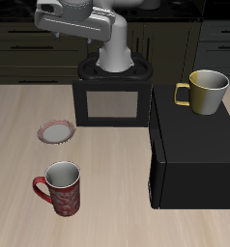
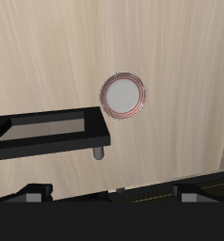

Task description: Open the microwave and place the red mug in it

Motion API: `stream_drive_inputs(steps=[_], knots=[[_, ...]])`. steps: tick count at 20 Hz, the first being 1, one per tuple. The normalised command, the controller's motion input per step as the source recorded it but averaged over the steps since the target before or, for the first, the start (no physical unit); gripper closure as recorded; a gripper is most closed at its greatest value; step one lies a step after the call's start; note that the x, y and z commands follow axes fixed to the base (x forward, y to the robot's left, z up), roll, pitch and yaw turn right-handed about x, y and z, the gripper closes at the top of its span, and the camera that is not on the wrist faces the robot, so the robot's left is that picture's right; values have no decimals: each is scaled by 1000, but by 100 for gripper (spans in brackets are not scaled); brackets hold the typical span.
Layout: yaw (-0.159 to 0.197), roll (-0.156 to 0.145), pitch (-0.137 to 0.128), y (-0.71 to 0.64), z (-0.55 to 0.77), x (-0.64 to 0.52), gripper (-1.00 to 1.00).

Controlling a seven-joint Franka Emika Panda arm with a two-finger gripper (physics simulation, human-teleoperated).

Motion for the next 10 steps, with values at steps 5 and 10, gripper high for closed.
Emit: stream_drive_inputs(steps=[5, 10], knots=[[48, -22, 41, -144, 387, 323, -100], [31, -75, 5, -173, 269, 438, -100]])
